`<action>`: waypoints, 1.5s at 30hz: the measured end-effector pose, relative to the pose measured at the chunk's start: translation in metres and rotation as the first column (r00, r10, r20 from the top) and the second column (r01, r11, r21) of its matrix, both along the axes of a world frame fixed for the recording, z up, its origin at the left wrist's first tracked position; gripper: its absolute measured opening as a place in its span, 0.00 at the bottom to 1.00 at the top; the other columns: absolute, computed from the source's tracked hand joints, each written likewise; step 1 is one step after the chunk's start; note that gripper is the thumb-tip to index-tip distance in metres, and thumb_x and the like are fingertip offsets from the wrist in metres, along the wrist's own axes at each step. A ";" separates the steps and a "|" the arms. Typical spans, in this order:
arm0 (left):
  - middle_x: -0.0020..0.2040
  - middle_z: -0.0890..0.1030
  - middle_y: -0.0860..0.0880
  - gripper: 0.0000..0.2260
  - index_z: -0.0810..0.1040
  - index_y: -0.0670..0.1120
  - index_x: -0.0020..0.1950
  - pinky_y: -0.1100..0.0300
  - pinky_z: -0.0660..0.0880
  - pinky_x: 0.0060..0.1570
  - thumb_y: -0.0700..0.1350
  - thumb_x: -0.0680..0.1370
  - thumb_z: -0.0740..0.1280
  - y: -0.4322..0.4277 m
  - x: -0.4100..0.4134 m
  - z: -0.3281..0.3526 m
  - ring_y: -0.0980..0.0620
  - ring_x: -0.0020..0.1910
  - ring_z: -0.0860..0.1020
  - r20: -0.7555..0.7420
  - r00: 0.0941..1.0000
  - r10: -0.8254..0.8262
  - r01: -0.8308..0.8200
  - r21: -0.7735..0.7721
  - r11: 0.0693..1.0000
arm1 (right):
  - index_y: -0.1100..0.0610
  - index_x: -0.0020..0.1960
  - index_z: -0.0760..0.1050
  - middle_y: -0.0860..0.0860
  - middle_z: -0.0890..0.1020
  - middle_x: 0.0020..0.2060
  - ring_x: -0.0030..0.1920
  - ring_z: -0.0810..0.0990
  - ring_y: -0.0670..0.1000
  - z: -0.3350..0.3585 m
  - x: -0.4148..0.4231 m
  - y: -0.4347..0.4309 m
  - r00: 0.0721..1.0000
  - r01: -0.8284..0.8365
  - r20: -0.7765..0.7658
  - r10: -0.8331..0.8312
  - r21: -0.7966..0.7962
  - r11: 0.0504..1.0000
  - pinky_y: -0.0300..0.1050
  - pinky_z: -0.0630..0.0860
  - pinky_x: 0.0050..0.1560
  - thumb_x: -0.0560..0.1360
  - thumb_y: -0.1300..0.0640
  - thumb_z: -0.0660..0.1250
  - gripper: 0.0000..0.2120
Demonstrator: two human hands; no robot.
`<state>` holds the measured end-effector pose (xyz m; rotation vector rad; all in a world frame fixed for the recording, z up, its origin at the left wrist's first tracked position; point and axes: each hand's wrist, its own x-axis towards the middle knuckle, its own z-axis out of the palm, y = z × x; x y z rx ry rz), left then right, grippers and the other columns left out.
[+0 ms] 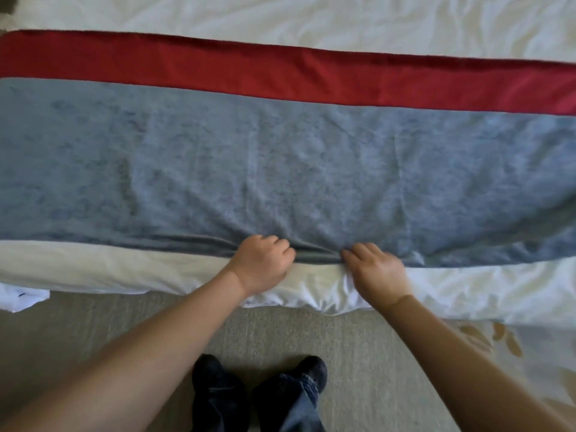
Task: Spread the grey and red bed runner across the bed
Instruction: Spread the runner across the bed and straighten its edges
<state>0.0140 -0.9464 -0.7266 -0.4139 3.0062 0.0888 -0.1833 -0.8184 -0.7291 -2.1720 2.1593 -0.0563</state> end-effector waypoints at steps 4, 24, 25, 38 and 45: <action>0.28 0.76 0.49 0.12 0.76 0.47 0.32 0.62 0.69 0.24 0.51 0.71 0.61 -0.020 -0.006 0.005 0.48 0.26 0.75 -0.051 0.994 0.097 -0.095 0.028 0.995 | 0.56 0.39 0.80 0.52 0.79 0.35 0.36 0.79 0.55 0.010 -0.011 -0.014 0.985 0.073 0.142 -0.093 0.135 0.988 0.42 0.72 0.28 0.72 0.51 0.68 0.09; 0.52 0.78 0.40 0.11 0.77 0.43 0.56 0.47 0.74 0.42 0.41 0.76 0.60 -0.340 -0.033 0.026 0.38 0.52 0.77 -0.056 0.828 0.557 -0.560 -0.097 0.823 | 0.59 0.53 0.78 0.56 0.77 0.50 0.51 0.76 0.60 0.036 -0.063 -0.343 0.967 0.224 0.116 -0.229 0.051 0.973 0.48 0.71 0.38 0.77 0.59 0.58 0.12; 0.53 0.77 0.40 0.11 0.77 0.43 0.57 0.46 0.74 0.43 0.40 0.76 0.60 -0.358 -0.027 0.022 0.37 0.52 0.76 -0.057 0.822 0.566 -0.569 -0.091 0.817 | 0.59 0.53 0.78 0.56 0.77 0.50 0.51 0.76 0.61 0.030 -0.059 -0.361 0.964 0.231 0.122 -0.236 0.054 0.971 0.47 0.70 0.38 0.76 0.60 0.58 0.11; 0.57 0.73 0.40 0.10 0.75 0.42 0.58 0.46 0.75 0.48 0.41 0.77 0.65 -0.493 0.014 -0.020 0.37 0.52 0.76 -0.092 0.837 0.539 -0.532 0.097 0.841 | 0.59 0.56 0.74 0.57 0.74 0.55 0.47 0.78 0.63 -0.027 -0.013 -0.508 0.952 0.237 0.181 -0.248 0.081 0.968 0.52 0.75 0.41 0.79 0.57 0.59 0.09; 0.53 0.77 0.43 0.08 0.79 0.44 0.53 0.52 0.70 0.40 0.44 0.78 0.62 -0.507 0.001 -0.024 0.38 0.50 0.77 -0.102 0.826 0.555 -0.557 0.010 0.830 | 0.58 0.54 0.76 0.56 0.77 0.53 0.56 0.73 0.59 -0.034 -0.020 -0.528 0.971 0.230 0.062 -0.231 0.026 0.973 0.51 0.68 0.44 0.78 0.54 0.60 0.11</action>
